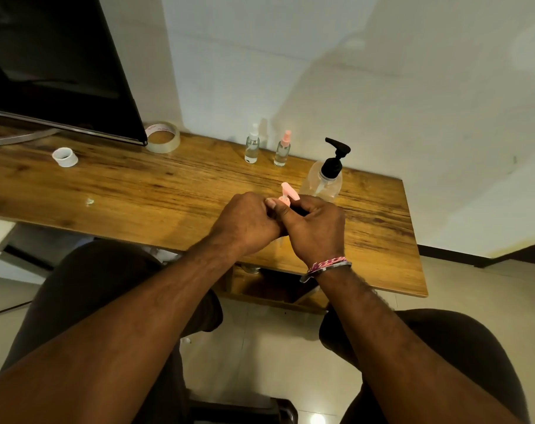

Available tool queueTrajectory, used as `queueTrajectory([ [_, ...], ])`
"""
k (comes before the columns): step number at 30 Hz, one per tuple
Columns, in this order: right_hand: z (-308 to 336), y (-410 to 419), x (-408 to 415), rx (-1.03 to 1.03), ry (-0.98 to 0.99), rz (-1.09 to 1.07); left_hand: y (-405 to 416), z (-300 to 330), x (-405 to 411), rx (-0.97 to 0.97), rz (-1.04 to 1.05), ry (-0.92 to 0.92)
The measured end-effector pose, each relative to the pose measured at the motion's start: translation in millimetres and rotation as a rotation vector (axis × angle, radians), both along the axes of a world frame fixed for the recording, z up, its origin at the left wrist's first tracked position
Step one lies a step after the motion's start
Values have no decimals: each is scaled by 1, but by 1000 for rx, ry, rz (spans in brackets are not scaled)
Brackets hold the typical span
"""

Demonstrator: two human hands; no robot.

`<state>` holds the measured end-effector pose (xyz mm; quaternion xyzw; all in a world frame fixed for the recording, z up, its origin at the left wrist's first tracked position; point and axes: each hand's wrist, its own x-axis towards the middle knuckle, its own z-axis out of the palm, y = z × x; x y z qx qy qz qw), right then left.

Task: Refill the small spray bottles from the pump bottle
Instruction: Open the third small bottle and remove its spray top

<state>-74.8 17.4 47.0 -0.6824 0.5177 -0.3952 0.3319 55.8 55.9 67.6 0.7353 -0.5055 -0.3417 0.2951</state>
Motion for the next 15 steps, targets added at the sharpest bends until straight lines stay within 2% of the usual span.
queueTrajectory([
  [4, 0, -2, -2, -2, 37, 63, -1, 0, 14, -27, -88, 95],
  [9, 9, -11, -8, 85, 99, 262, -2, -2, 16, -24, -99, 79],
  [12, 11, -6, -6, 111, 66, 233, -4, -1, 14, -30, -103, 35],
  [15, 9, 1, 0, 59, 103, 100, -6, -2, 13, -33, -81, 24],
])
